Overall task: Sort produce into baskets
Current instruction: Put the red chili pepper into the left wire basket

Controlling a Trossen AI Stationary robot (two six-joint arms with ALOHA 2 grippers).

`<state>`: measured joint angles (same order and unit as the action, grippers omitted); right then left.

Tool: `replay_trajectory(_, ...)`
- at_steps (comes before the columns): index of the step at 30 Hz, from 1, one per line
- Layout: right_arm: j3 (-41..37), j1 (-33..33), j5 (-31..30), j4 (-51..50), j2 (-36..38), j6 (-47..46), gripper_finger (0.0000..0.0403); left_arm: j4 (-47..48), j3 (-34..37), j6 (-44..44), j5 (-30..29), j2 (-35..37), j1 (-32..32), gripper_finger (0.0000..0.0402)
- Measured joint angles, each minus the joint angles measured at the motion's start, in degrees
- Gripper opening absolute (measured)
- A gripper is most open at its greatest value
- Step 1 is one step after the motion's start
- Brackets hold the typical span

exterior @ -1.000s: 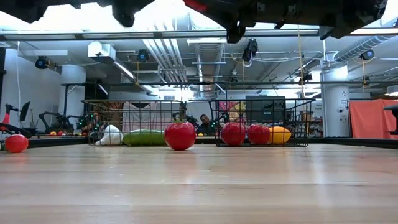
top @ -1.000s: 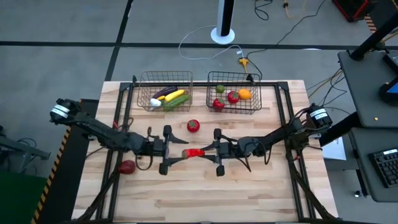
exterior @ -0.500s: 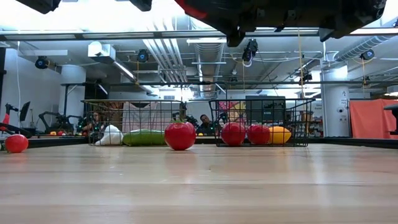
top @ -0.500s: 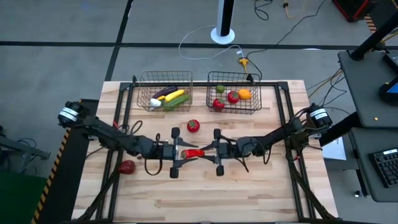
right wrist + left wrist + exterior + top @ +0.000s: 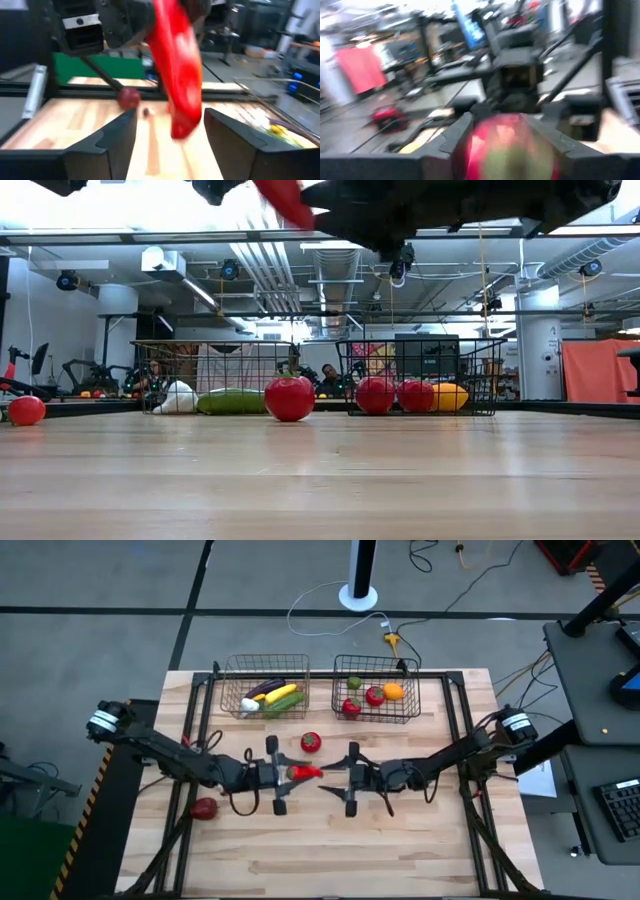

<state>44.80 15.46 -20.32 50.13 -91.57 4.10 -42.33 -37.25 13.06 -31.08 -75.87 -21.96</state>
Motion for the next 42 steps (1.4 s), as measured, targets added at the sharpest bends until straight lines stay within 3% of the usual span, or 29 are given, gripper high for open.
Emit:
replay_trajectory(7,0.02,-0.38,-9.45,-12.77,5.8,-4.98,0.0258,23.11,-6.11,-1.38,-18.07,7.48,2.49,0.014)
replay_trajectory(10,0.02,-0.57,-9.81,-14.37,7.06,-5.64,0.0265,35.5,-10.13,-4.21,-20.27,10.02,4.71,0.0123)
replay_trajectory(14,0.02,-0.48,-9.68,-17.01,7.44,-5.75,0.027,53.46,-14.71,-9.42,-9.75,11.08,6.93,0.0099)
replay_trajectory(18,0.02,-0.5,-9.74,-20.02,6.28,-6.97,0.0267,62.4,-14.95,-10.67,2.52,10.05,7.28,0.0087)
replay_trajectory(24,0.07,-0.5,-9.72,-19.84,5.18,-7.36,0.0266,64.32,-12.24,-12.6,4.07,5.93,8.54,0.0111)
replay_trajectory(29,0.08,-0.5,-9.72,-19.68,5.2,-7.26,0.0273,64.29,-10.6,-15.73,7.65,1.26,12.63,0.0174)
replay_trajectory(35,0.2,-0.87,-9.7,-19.89,5.2,-7.17,0.0272,63.76,-10.45,-13.5,8.21,-6.51,15.23,0.0243)
replay_trajectory(42,0.2,-0.87,-9.66,-20.03,5.2,-7.12,0.0274,63.17,-10.36,-11.94,9.63,-13.22,16.3,0.026)
